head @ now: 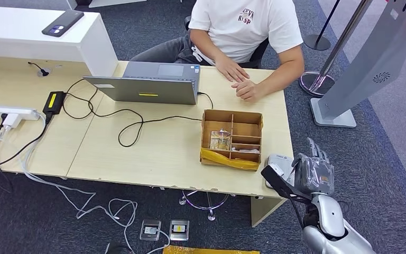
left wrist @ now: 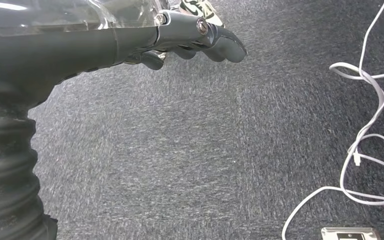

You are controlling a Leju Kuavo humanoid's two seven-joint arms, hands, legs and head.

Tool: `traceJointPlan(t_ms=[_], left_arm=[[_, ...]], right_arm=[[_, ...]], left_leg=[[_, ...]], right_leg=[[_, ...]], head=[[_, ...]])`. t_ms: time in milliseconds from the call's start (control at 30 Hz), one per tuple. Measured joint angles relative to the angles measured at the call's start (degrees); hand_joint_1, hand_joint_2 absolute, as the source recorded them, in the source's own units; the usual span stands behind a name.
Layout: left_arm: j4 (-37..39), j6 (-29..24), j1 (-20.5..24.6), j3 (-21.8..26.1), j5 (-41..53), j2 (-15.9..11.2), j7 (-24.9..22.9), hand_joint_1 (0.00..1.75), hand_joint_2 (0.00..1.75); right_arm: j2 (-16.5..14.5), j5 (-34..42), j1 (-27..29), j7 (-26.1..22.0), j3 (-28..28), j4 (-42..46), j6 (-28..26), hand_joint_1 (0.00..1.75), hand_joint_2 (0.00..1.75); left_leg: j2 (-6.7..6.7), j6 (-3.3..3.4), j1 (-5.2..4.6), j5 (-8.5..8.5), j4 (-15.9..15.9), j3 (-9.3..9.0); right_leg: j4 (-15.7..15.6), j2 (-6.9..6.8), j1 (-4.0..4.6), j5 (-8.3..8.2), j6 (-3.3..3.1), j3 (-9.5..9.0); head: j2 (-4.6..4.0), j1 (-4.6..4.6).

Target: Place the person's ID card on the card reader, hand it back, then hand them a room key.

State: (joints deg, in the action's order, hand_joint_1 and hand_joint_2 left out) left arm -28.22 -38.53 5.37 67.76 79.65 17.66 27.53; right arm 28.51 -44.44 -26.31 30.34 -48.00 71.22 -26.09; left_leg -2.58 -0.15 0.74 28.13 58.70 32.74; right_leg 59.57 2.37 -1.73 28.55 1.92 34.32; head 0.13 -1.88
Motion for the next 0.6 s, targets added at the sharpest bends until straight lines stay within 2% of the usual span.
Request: traceJointPlan(t_ms=[200,433,600], left_arm=[[0.0,0.0,0.0,0.0,0.3,0.0,0.2,0.0,1.75],[0.0,0.0,0.0,-0.4,-0.1,0.0,0.9,0.0,1.75],[0.0,0.0,0.0,-0.8,-0.1,0.0,1.0,0.0,1.75]], right_arm=[[1.0,-3.6,-2.3,1.4,3.5,3.0,-1.7,1.74,1.75],[1.8,-7.6,-12.1,1.5,6.5,7.8,4.7,1.73,1.75],[1.8,-7.8,-15.7,1.4,7.2,9.2,5.6,1.73,1.75]], left_leg=[[0.0,0.0,-0.01,0.0,0.0,0.0],[0.16,0.02,-0.02,-0.02,0.0,-0.06],[0.09,0.03,-0.01,-0.03,0.0,-0.03]], right_leg=[[0.0,0.01,-0.02,-0.01,0.0,-0.01],[0.0,0.1,-0.02,-0.06,-0.02,0.0],[0.0,0.05,-0.02,-0.06,-0.02,-0.02]], head=[[0.0,0.0],[0.0,0.0],[0.0,0.0]])
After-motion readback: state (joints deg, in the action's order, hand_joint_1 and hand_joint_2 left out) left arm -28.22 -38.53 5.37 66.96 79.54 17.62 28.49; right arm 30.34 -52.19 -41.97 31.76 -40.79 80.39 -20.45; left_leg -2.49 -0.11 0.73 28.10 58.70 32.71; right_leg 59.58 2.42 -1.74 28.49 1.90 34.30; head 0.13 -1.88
